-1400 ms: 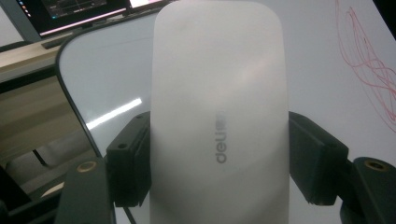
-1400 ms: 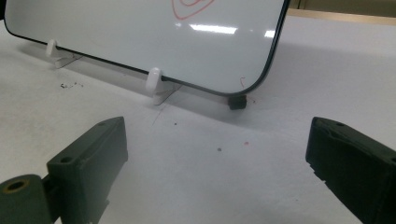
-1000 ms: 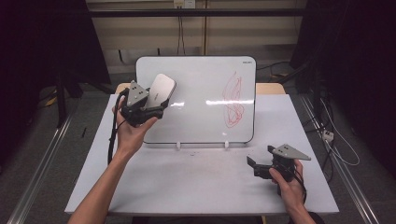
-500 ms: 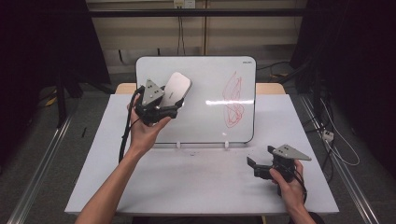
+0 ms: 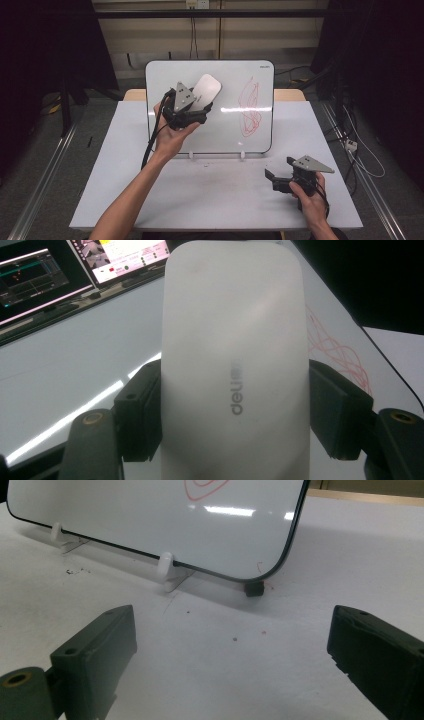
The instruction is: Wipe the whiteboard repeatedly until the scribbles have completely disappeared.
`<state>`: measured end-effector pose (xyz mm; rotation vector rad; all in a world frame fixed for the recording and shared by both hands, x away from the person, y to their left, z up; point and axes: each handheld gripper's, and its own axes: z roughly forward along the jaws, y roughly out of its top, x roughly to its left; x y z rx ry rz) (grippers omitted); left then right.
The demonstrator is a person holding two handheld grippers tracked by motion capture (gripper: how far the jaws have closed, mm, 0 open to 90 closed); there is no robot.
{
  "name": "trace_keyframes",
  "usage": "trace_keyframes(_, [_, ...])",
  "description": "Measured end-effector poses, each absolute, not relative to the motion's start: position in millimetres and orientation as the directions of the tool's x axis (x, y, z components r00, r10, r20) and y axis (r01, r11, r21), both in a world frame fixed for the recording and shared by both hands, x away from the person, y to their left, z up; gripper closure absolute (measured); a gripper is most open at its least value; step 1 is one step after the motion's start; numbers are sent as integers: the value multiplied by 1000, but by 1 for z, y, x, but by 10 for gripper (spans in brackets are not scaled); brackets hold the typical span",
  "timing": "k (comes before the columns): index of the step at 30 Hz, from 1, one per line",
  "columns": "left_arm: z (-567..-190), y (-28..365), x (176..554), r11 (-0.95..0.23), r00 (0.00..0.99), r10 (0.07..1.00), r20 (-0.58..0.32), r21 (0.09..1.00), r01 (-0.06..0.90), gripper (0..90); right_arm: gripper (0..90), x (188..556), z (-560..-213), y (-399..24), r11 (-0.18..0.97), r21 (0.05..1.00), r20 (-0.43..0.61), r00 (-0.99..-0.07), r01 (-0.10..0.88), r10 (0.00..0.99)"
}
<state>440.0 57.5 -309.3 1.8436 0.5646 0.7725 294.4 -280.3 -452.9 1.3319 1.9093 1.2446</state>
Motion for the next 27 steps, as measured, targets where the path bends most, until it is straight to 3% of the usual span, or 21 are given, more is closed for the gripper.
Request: trace_keyframes(27, [-305, 9, 461, -368, 693, 672, 262, 930, 5, 312, 57, 294, -453, -281, 115, 884, 90, -407, 454, 909])
